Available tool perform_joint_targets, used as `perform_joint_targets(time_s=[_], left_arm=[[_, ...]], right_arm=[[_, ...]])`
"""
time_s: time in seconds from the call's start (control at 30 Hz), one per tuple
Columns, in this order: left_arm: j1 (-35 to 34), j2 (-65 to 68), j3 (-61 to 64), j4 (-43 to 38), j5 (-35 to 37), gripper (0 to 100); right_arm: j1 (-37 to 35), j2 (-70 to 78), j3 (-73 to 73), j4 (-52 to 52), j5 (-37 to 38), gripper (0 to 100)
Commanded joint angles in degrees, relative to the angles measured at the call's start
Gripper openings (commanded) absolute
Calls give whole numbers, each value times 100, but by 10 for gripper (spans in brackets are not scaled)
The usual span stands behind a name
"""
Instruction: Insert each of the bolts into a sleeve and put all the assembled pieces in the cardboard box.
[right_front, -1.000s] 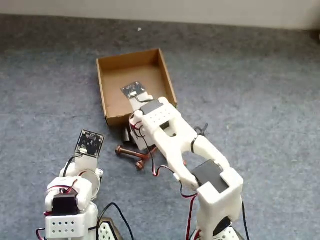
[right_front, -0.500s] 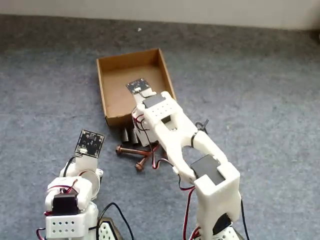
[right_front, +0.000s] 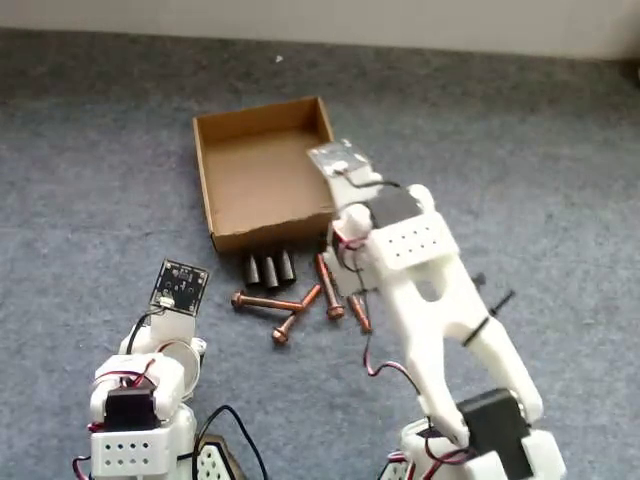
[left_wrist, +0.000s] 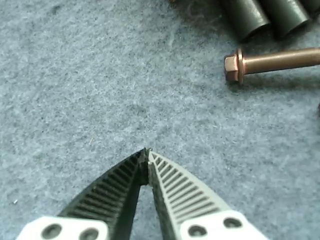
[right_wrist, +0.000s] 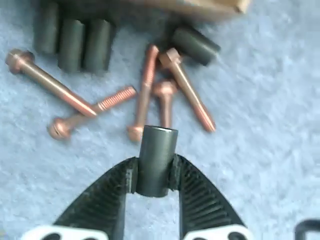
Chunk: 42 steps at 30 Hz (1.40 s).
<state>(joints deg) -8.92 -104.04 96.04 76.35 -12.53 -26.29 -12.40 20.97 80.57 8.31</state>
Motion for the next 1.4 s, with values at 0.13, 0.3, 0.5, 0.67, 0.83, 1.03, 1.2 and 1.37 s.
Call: perform_joint_targets(time_s=[0.13,0.3,0.5,0.67,0.83,1.03,1.2,1.37], left_arm=[[-75,-31,110,9,-70,30],[-75,-31,110,9,-70,30],[-75,-31,110,9,-70,30],[-75,-31,110,9,-70,30],[-75,-31,110,9,-70,30],[-75,-31,110,18,-70,30],[-75,-31,110,18,-70,30],[-75,-31,110,9,-70,30]], right_arm=[[1007,-743,1930,-1156,695,5],[1138,-734,2818,-1780,1020,10],[1130,-725,3011,-1789,1011,87],[1121,-725,3037,-1789,1020,87],[1112,-277,3029,-1815,1020,87],[1112,532,2985,-1833,1020,67],[1112,268,2993,-1780,1029,6],[1112,-1042,3037,-1455,993,5]])
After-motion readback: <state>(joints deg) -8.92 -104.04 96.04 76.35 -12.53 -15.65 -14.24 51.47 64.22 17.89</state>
